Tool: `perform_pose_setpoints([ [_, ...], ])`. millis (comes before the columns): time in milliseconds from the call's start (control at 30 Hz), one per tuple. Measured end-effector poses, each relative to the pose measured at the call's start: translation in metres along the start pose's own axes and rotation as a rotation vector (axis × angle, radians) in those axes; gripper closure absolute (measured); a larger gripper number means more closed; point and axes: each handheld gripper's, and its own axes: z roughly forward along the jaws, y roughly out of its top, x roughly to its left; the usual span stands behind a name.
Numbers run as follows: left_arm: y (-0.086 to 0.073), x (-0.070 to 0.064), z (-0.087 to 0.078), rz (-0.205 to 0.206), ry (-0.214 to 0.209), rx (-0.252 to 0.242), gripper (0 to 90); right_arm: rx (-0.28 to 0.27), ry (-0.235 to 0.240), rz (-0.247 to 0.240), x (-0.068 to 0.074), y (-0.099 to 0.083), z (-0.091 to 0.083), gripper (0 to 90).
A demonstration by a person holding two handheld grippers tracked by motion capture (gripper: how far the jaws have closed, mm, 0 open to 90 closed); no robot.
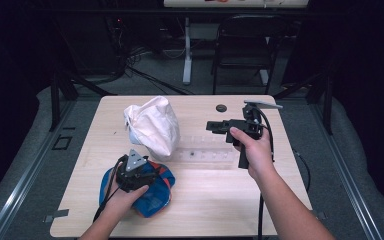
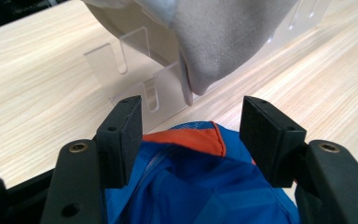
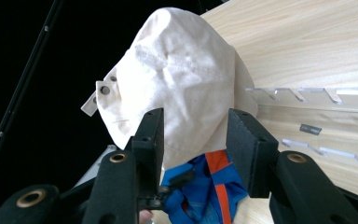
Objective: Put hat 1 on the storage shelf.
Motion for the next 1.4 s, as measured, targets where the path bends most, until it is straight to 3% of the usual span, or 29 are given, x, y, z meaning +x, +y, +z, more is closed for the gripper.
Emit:
perform_pose_setpoints([
  [400,-0.01,0.008,-0.028,-0.026,0.001,-0.004,42.9,0.016,-0.059,-0.088,-0.012,-0.029,-0.004,55.3],
  [767,-0.035,0.032,-0.047,-0.065,0.04,0.037,42.6,0.03,-0.1,-0.157,-0.025,-0.061,0.0,53.2],
  [1033,-0.06,0.058,-0.059,-0.142,0.104,0.051,38.8,0.052,-0.141,-0.235,-0.033,-0.085,0.005,52.2],
  [1167,-0.071,0.066,-0.062,-0.155,0.139,0.057,37.5,0.048,-0.174,-0.26,-0.038,-0.094,0.007,55.1],
  [1400,-0.093,0.078,-0.061,-0.246,0.144,0.053,37.0,0.018,-0.251,-0.308,-0.048,-0.11,0.012,56.5],
])
